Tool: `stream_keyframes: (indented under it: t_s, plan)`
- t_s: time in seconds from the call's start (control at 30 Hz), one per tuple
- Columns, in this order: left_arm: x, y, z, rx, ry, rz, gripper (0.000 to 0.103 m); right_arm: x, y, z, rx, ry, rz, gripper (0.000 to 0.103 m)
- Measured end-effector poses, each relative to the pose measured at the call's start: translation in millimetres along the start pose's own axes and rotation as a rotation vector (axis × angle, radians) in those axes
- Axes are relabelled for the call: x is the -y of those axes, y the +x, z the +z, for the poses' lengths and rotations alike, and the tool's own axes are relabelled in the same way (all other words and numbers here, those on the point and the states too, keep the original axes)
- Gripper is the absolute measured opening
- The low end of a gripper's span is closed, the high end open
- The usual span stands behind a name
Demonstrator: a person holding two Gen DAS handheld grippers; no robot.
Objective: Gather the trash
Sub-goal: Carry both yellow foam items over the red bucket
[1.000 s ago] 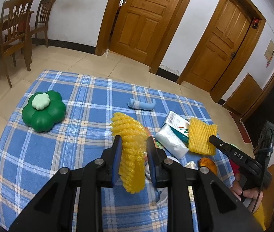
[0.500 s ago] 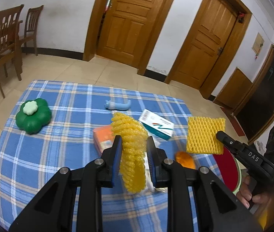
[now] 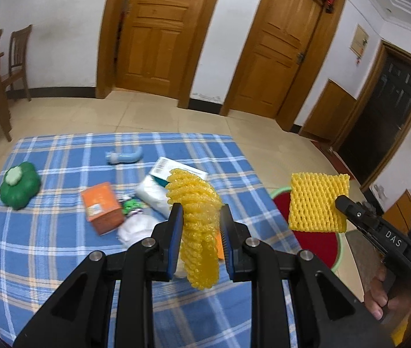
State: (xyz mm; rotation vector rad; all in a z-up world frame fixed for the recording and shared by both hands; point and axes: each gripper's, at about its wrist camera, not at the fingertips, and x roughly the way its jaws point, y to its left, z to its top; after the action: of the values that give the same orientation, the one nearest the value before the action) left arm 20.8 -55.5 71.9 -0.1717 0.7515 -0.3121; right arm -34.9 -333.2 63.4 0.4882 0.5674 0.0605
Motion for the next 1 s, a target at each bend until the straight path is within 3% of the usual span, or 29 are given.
stream_keyframes:
  t_s: [0.37,0.73,1.0]
  plan:
    - [68,27,-1,-0.066,0.114,-0.103,0.025,57,-21,0,0.035,0.092,-0.121,0.013]
    - [130,74,-7,-0.149,0.2,-0.175,0.025,110,-12,-11,-0.004,0.166,-0.223,0.015]
    - [167,106,-15,-0.198,0.255,-0.215,0.025,132,-9,-23,-0.028,0.165,-0.249,0.016]
